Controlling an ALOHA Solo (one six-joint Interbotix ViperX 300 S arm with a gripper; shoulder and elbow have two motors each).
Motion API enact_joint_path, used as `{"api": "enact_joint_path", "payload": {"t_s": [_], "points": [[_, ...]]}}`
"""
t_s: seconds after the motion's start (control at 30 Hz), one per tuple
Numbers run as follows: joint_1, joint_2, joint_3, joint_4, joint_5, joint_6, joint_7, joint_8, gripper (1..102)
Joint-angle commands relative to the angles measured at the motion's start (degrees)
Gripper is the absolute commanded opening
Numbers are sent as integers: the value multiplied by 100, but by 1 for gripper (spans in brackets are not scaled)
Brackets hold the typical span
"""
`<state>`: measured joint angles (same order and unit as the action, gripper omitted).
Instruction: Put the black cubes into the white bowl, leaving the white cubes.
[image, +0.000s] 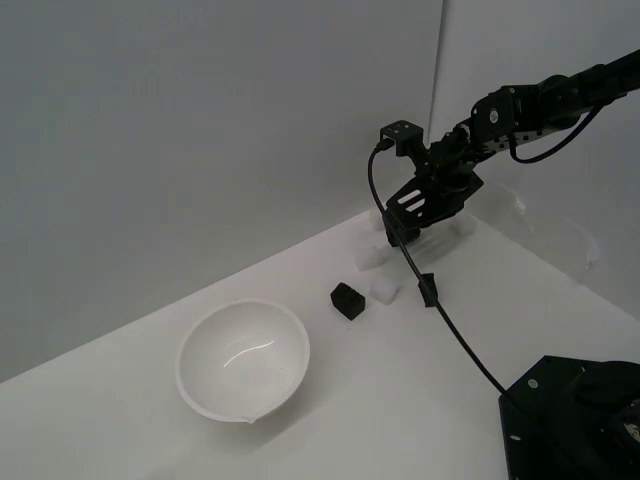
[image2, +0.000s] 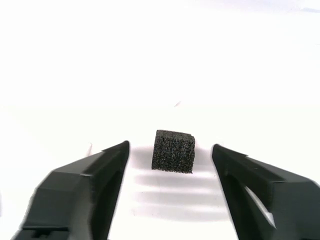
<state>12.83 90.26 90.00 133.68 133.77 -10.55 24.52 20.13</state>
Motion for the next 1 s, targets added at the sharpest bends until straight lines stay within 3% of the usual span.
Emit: {"api": "enact_joint_path", "payload": {"t_s": [0.0,0.2,0.3,0.43,0.73,0.83,0.97], "points": [[44,97,114,-35,-70,-123,18,26,66],[70,114,132,0,-26,-123,70,26,2],[88,202,246,62,35,-114,114,18,3],[97,606,633,79,53,-123,457,26,3],[-211,2153,2171,141,114,-105,1081,18,3],[-615,2628,2654,158,141,-123,1187,-79,3],[-1239,3023,3041,158,132,-114,1274,-422,3]]}}
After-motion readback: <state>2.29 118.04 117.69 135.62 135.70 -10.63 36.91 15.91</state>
